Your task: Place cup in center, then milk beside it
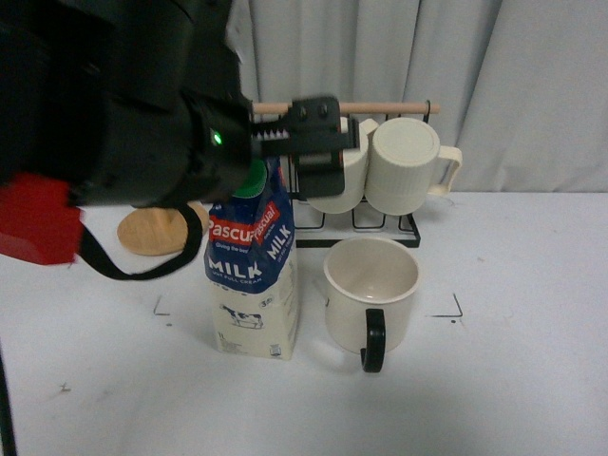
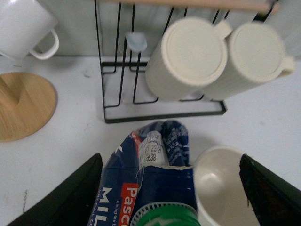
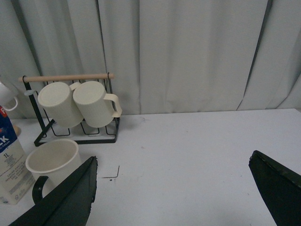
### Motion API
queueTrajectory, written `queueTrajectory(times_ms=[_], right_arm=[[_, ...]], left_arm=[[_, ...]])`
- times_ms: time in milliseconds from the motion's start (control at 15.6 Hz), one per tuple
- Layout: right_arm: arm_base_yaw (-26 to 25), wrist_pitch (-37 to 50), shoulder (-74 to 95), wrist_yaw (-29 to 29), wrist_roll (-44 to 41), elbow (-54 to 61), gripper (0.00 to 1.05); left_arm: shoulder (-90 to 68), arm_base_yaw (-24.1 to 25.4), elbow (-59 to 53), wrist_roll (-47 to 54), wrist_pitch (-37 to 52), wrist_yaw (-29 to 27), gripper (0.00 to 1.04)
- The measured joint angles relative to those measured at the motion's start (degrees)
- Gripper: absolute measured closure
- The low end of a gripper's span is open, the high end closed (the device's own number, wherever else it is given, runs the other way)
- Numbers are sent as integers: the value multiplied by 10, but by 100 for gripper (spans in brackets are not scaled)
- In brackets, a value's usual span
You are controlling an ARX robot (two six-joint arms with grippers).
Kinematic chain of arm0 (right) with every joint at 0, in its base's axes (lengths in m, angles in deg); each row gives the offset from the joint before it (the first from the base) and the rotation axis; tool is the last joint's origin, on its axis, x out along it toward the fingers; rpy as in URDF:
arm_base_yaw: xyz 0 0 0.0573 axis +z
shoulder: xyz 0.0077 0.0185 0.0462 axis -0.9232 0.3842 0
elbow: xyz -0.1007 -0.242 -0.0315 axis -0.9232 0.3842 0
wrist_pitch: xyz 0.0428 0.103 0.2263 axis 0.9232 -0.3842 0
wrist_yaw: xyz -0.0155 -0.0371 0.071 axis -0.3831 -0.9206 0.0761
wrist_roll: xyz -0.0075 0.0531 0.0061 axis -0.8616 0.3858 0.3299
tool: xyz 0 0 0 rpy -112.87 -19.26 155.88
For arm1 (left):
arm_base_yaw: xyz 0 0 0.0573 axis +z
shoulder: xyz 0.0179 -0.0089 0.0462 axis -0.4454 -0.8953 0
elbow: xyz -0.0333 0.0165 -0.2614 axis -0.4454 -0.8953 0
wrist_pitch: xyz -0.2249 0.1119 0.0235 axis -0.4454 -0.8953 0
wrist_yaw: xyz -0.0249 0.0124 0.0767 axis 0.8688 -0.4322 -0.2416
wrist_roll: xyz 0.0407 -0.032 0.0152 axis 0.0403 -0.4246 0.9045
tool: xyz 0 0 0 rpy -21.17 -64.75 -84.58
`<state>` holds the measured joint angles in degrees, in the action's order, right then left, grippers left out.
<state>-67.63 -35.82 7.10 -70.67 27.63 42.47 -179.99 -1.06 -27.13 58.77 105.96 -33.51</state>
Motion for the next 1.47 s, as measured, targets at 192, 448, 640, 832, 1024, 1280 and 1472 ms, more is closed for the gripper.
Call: queueTrajectory(times_ms=[192, 448, 640, 832, 1024, 1280, 1472], right_arm=[[0, 0, 0, 0, 0, 0, 6], [0, 0, 0, 0, 0, 0, 6], [0, 0, 0, 0, 0, 0, 6], [0, 0, 0, 0, 0, 0, 6], [0, 0, 0, 0, 0, 0, 6], [0, 0, 0, 0, 0, 0, 6], [0, 0, 0, 0, 0, 0, 6]], left_arm=[[167, 38, -82, -34, 70, 62, 7], [414, 135, -256, 82, 105, -10, 31], [469, 167, -335, 153, 117, 14, 60], [530, 199, -396, 169, 118, 46, 96], [571, 218, -429, 170, 106, 63, 103], [633, 279, -461, 170, 78, 114, 103], [674, 273, -480, 170, 52, 123, 103]])
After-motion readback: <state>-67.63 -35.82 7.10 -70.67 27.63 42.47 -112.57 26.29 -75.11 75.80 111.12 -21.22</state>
